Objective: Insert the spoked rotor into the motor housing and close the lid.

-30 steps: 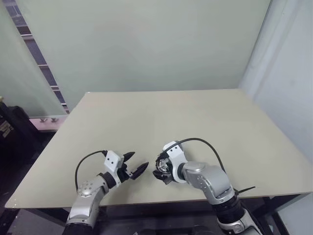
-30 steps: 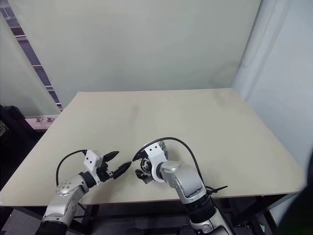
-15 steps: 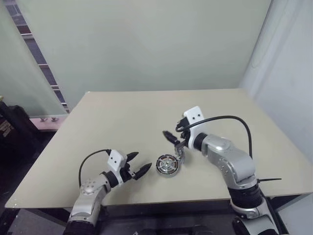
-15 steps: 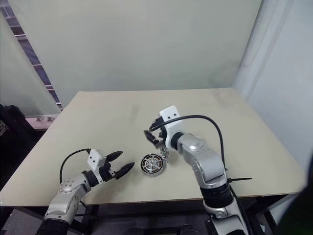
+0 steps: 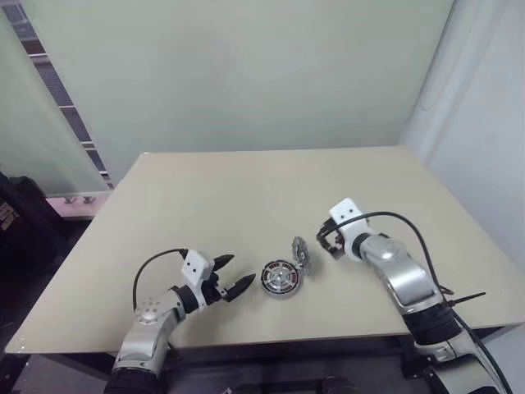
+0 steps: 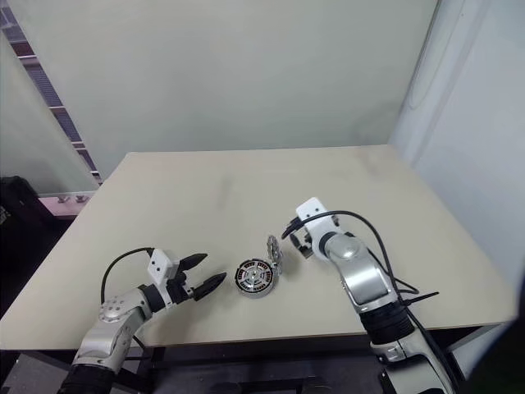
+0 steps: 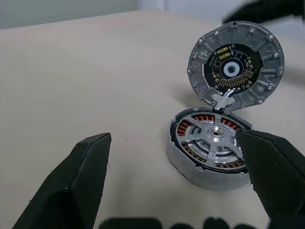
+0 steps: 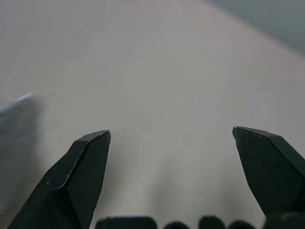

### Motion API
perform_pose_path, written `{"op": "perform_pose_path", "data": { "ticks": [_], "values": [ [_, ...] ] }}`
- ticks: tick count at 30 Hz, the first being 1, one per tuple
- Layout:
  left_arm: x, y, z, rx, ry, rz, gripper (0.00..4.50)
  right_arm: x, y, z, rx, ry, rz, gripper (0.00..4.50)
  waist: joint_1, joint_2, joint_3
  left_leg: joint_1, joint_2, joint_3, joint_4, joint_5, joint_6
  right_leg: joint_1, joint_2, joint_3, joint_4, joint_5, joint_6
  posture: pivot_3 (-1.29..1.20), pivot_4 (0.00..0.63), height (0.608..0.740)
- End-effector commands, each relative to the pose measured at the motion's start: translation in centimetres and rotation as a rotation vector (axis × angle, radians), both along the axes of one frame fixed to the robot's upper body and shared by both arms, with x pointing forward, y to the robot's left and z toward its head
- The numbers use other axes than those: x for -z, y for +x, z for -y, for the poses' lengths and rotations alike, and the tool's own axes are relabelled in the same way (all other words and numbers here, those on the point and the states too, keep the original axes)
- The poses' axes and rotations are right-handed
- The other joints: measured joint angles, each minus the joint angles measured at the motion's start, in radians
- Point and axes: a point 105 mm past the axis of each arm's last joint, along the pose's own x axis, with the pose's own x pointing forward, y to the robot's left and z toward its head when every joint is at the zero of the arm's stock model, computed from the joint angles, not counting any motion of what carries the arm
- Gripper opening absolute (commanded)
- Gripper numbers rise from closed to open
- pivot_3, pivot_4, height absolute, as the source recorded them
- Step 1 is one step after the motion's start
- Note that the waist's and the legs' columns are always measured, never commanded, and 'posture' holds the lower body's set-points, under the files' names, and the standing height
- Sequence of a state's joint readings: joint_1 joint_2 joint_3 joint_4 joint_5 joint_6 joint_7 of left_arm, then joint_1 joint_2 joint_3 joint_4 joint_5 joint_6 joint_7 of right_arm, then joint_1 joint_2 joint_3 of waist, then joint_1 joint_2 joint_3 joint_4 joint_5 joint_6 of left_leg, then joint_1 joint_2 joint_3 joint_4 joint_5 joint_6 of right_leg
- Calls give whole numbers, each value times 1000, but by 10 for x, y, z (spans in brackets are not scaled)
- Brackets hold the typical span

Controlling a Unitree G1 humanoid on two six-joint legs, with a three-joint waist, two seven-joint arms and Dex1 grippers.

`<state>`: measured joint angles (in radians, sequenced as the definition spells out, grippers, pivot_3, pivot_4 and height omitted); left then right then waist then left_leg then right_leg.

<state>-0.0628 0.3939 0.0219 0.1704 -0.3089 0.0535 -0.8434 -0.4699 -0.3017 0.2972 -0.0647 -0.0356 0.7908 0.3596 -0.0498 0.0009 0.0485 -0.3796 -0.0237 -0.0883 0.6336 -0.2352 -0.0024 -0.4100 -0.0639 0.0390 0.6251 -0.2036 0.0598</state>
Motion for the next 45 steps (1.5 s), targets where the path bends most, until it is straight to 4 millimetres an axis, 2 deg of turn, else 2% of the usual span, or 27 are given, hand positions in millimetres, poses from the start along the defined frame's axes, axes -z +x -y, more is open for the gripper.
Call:
{"op": "perform_pose_path", "data": {
  "ticks": [1, 5, 13, 17, 21, 28, 35, 44, 45],
  "values": [
    [-15, 5, 0, 13, 10, 65, 4500, -10, -14, -30, -116, 49, -16, 4482, 0, 0, 0, 0, 0, 0, 0, 0, 0, 0, 0, 0, 0, 0, 0, 0, 0, 740],
    [-15, 5, -1, 15, 13, 65, 4500, -1, -26, -56, -175, 99, -74, 4482, 0, 0, 0, 0, 0, -1, 1, 0, 0, 1, 0, 0, 0, 0, -1, 0, 0, 740],
    [-16, 5, -3, 16, 19, 69, 4500, 20, -31, -76, -204, 94, -112, 4482, 1, 0, 0, 1, 0, -1, 2, 0, 0, 1, 0, 0, 1, 0, 0, 0, 0, 740],
    [-16, 4, -3, 13, 19, 68, 4500, 27, -30, -76, -211, 101, -125, 4482, 0, 0, 0, 1, 0, -1, 2, 0, 0, 2, 0, 0, 1, 0, 0, 0, 0, 740],
    [-14, 3, -3, 10, 17, 64, 4500, 35, -27, -69, -204, 117, -133, 4482, 0, 0, 0, 1, 0, -1, 2, 0, 0, 2, 0, 0, 1, 0, 0, 0, 0, 740],
    [-13, 3, -2, 12, 12, 61, 4500, 29, -23, -66, -260, 230, -130, 4482, 0, 0, 0, 2, 0, -1, 3, 0, 0, 3, 1, 0, 1, 0, 0, 0, 0, 740],
    [-12, 1, -1, 27, 15, 53, 4500, 17, -24, -61, -449, 296, -127, 4482, 0, 0, 0, 2, 0, -1, 4, 0, 0, 3, 1, 0, 1, 0, 0, 0, 0, 740],
    [-13, -4, 3, 63, -9, 29, 4500, 21, -28, -55, -650, 259, -164, 4482, 0, 0, 0, 2, 0, -1, 5, 0, 0, 4, 2, 0, 2, 0, 0, 0, 0, 740],
    [-13, -5, 3, 66, -16, 23, 4310, 21, -27, -55, -664, 261, -168, 4495, 0, 0, 0, 2, 0, -1, 5, 0, 0, 4, 2, 0, 2, 0, 0, 0, 0, 740]
  ]
}}
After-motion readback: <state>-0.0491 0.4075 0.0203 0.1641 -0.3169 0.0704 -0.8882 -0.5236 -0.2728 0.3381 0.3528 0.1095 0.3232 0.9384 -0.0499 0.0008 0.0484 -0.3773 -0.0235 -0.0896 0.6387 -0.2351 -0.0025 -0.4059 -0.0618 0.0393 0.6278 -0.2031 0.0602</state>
